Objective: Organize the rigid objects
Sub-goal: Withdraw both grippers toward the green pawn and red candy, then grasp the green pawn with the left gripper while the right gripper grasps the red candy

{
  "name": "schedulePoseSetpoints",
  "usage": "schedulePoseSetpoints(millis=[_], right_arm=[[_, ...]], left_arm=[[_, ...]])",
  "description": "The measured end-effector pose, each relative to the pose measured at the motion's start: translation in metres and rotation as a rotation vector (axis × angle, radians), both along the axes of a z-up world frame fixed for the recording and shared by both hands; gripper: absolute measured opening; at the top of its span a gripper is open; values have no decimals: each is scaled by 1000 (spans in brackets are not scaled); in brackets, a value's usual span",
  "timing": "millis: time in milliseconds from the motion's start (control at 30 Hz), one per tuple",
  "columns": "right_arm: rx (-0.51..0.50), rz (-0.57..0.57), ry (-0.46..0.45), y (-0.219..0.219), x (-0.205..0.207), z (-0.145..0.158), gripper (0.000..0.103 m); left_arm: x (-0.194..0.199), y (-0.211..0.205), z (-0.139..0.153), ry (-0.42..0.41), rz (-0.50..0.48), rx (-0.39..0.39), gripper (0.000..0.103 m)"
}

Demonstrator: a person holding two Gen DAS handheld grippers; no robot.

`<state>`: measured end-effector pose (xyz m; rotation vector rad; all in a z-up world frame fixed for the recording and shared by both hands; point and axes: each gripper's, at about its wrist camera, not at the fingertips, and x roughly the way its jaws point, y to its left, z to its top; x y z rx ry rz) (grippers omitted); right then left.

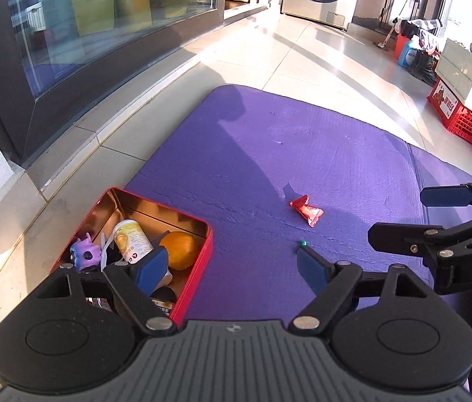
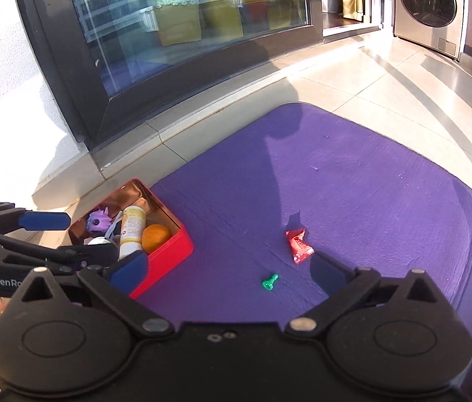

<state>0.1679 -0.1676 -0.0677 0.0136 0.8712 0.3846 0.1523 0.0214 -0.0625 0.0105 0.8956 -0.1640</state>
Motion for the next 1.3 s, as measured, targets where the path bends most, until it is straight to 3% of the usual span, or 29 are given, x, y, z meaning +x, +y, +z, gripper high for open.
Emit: schedulePoseSetpoints(millis=[300, 633, 1067, 1133, 1200, 1300], right_arm=[[-12, -80, 37, -49, 22, -25, 103], [-24, -46, 118, -58, 73, -83, 101], [-84, 58, 158, -32, 132, -158, 81], [-78, 59, 164, -29, 137, -167, 77], [-64, 58, 175, -27, 140, -174, 73], [-59, 57, 183, -21, 144, -181, 65]], left_arm=[[16, -52, -30, 39, -31, -14, 84], [48, -85, -92, 94, -47, 6, 84], [84, -104, -159, 107, -69, 25, 83], [86, -106, -168, 111, -78, 26, 80], [87, -108, -175, 118, -90, 30, 68], [84, -111, -178, 87, -105, 50, 67]])
